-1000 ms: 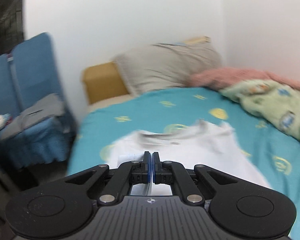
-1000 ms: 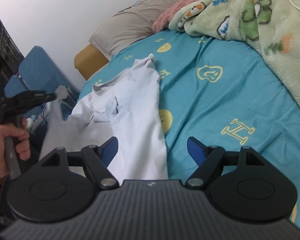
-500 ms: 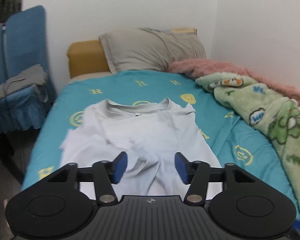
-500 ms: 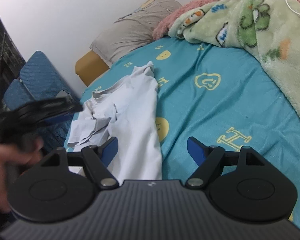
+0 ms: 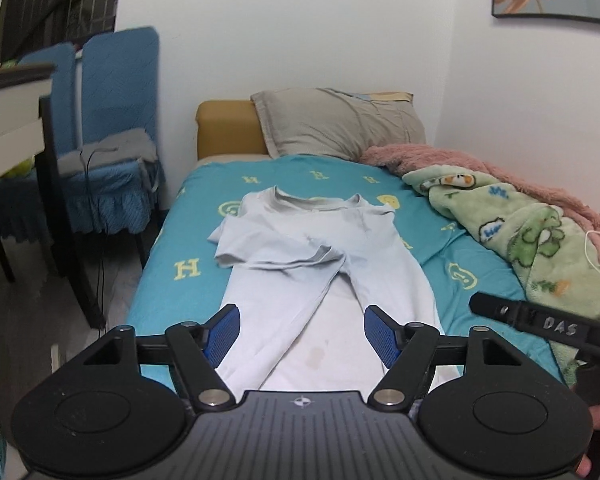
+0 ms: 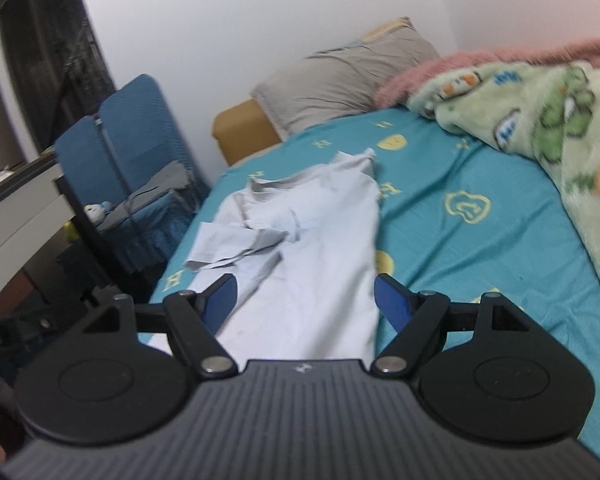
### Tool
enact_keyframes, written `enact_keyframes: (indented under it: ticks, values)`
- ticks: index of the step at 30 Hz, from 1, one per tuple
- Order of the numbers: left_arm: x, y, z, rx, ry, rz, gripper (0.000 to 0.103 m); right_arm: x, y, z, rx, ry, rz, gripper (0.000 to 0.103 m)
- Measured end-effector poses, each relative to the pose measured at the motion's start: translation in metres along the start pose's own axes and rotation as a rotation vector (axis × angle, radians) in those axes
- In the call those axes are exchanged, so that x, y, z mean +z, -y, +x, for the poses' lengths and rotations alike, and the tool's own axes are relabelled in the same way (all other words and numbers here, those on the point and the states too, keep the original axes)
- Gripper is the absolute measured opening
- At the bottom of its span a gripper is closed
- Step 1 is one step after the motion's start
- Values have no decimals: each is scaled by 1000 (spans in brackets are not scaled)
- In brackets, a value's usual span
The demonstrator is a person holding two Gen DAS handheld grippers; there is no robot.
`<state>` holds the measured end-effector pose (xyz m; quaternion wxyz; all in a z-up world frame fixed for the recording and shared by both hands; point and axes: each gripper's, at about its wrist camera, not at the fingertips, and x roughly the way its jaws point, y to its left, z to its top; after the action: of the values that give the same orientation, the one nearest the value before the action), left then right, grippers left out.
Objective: Fold clothes
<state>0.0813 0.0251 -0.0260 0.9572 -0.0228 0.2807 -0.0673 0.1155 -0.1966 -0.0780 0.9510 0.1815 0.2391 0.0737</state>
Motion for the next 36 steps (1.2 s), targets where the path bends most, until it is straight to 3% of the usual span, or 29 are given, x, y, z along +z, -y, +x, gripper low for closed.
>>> enact_keyframes:
  ticks: [4, 7, 13, 18, 21, 26, 30, 31, 33, 36]
  values:
    - [-1, -24, -6, -5, -23, -65, 72, -1, -14, -16, 58, -41, -4, 78]
    - [-1, -47, -11, -7, -30, -120, 73, -11, -32, -23, 63, -73, -80, 72]
    - [2, -94, -12, -45, -23, -257, 75, -14, -80, 22, 65, -166, -241, 71]
    - [-5, -124, -3, -4, -35, -262, 75, -4, -128, 92, 97, -211, -360, 71]
    - [-7, -140, 10, 7, -64, -314, 75, 0, -159, 149, 106, -211, -421, 70]
    - [-14, -159, 31, -1, -102, -376, 75, -3, -208, 242, 71, -202, -580, 68]
    - [-19, -170, 45, -4, -129, -413, 74, -5, -222, 293, 53, -215, -635, 68]
    - [-20, -172, 46, -17, -130, -433, 74, -7, -222, 301, 31, -220, -651, 66]
    - [-23, -173, 48, -36, -133, -445, 74, -9, -220, 317, -11, -234, -676, 52]
    - [-26, -170, 50, -43, -143, -438, 74, -10, -212, 333, -58, -276, -669, 19]
